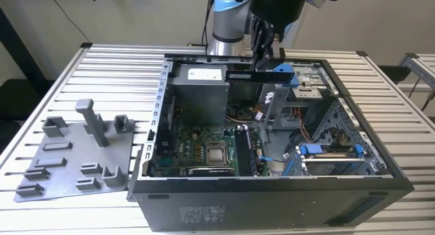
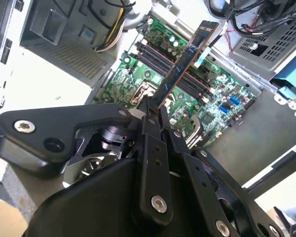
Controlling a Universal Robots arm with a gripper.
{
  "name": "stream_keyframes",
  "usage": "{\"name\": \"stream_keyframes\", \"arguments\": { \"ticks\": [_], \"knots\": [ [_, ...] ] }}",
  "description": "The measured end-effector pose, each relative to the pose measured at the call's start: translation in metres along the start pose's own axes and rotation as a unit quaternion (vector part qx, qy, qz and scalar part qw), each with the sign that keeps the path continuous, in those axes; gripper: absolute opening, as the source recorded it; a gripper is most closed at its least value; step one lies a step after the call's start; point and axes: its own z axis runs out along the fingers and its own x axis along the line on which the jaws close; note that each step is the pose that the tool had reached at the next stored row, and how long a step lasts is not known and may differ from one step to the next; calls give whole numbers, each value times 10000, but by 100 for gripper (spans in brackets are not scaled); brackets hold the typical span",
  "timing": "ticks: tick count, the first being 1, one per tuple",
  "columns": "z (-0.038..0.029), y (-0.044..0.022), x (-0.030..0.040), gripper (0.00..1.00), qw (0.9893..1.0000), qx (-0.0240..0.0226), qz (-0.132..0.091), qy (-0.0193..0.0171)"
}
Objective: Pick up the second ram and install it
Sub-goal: 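Insert the second ram into the second slot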
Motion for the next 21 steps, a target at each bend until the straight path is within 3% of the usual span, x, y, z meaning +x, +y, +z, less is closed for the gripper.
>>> {"name": "stream_keyframes", "arguments": {
  "ticks": [4, 13, 21],
  "knots": [
    [1, -1, 0, 14, 10000, 2, 23, 3],
    [7, -1, 0, 14, 9990, 30, 437, -3],
    [8, -1, 1, 14, 9986, 37, 533, -5]
  ]
}}
